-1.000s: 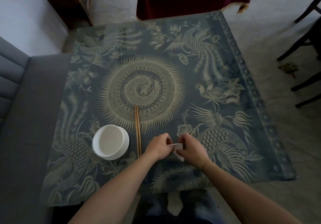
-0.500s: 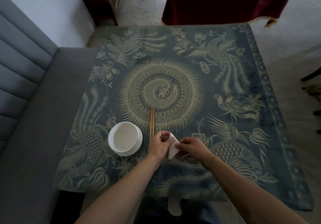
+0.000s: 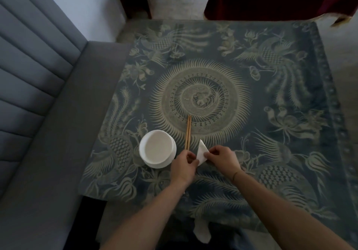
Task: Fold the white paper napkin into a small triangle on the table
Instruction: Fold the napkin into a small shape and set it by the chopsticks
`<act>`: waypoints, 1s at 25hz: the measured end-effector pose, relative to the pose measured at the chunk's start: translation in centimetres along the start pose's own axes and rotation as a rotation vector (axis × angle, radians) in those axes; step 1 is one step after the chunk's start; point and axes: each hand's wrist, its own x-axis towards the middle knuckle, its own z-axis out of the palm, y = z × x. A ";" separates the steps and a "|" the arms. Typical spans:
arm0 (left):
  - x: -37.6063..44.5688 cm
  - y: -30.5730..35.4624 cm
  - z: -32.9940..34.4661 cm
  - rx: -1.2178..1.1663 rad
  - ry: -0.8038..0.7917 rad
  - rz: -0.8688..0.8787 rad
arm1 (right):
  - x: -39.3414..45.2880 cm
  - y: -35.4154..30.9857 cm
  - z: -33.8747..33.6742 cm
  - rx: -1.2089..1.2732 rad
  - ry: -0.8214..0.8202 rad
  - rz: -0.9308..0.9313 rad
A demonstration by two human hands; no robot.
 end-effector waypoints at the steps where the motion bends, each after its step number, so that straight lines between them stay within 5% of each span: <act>1: 0.2 -0.1 -0.2 0.064 0.009 0.028 | 0.0 -0.1 0.0 -0.059 0.007 -0.012; 7: 0.8 -0.1 0.4 0.273 -0.028 0.106 | -0.3 -0.7 -0.1 -0.179 0.121 -0.056; 25: 0.7 -0.1 1.1 0.413 0.032 0.260 | 0.0 -0.4 0.4 -0.370 0.209 -0.131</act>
